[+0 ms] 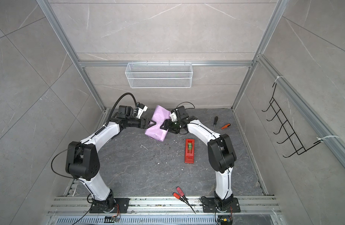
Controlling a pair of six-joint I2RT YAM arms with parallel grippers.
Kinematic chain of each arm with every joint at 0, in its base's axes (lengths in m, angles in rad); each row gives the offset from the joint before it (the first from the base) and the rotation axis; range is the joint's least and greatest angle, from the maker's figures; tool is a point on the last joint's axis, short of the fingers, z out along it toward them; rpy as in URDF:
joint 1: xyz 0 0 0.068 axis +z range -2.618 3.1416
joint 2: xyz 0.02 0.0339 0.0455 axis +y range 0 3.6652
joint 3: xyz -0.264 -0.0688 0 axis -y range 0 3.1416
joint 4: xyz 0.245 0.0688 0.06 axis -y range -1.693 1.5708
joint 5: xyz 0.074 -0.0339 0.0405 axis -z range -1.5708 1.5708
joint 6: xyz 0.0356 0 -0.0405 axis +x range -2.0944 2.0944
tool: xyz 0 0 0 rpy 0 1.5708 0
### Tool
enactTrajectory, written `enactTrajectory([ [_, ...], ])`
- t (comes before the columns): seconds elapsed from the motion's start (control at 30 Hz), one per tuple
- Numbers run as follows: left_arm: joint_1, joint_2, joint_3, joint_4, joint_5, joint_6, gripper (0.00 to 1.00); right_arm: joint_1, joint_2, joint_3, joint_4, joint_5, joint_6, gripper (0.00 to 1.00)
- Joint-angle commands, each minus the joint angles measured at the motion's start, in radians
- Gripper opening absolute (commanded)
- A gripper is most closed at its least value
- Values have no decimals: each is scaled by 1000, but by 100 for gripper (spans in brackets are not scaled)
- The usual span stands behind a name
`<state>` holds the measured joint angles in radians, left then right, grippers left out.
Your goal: Wrap the gift box in paper
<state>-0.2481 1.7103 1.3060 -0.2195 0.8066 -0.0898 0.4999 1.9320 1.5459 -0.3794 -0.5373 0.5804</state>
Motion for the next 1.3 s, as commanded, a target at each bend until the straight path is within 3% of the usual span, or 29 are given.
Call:
enactTrajectory([
  [0.0,-34,-89,-129,104,129,74,84,52,-67,-95,107,-12,-87,65],
  [0.07,-25,-132,-218,151,113,102,85,58,-87,-162,123,16,-96,64],
  [0.23,43,-197,-457,492,172,-33,87,81,-150,-297,209,55,-89,64],
  [0.4,45,-165,-440,600,276,-24,87,85,-140,-233,177,70,-114,64],
  [0.53,49,-134,-424,651,287,0,87,84,-112,-144,113,98,-173,64],
  [0.67,64,-125,-481,822,349,39,87,96,-134,-146,122,128,-234,64],
  [0.9,76,-140,-670,832,343,259,88,213,-194,-300,126,337,-403,64],
  [1.13,76,-167,-791,895,380,285,90,346,-258,-461,197,597,-454,64],
  [1.27,104,-192,-821,862,393,303,93,402,-262,-515,222,666,-434,65],
])
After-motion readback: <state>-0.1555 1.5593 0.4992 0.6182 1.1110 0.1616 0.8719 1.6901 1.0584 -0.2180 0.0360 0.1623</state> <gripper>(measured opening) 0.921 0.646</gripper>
